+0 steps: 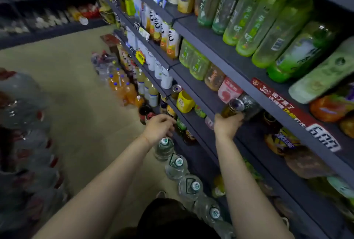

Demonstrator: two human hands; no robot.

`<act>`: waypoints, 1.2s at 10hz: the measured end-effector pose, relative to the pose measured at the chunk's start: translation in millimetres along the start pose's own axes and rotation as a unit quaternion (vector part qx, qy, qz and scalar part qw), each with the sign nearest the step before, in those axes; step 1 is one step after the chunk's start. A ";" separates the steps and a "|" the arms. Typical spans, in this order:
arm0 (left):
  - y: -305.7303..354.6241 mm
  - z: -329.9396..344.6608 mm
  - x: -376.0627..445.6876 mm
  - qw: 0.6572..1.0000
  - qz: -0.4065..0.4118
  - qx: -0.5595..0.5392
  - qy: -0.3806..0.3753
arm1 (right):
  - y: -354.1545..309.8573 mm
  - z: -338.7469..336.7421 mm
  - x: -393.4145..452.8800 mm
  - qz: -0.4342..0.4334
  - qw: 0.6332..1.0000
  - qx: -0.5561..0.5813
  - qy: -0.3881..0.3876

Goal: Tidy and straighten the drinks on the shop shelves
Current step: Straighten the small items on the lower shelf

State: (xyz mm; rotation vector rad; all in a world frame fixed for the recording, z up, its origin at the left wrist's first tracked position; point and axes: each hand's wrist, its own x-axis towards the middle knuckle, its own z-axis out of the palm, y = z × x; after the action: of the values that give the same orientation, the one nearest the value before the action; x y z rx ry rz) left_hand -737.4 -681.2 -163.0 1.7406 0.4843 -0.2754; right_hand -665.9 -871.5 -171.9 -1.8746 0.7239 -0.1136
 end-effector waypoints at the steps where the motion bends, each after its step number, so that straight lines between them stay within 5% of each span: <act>1: 21.6 -2.7 43.7 0.999 0.006 0.018 -0.028 | -19.7 13.3 40.6 0.076 0.995 -0.027 0.064; 4: 67.8 -5.0 136.5 0.991 -0.009 0.029 -0.130 | -32.8 39.9 89.0 0.146 0.982 0.033 0.115; 9: 120.8 -51.8 216.0 0.927 0.109 0.097 -0.345 | -113.5 118.7 36.5 0.112 0.985 0.120 -0.061; 12: 215.8 -74.1 185.2 0.912 0.075 -0.167 -0.368 | -228.3 75.0 -7.3 -0.034 0.983 0.157 -0.092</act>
State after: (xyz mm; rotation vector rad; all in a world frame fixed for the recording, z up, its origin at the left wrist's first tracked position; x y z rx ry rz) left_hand -479.7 -613.4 -39.1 1.2101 -0.1527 -0.6628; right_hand -544.3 -751.1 -3.0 -1.5844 0.4837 -0.0910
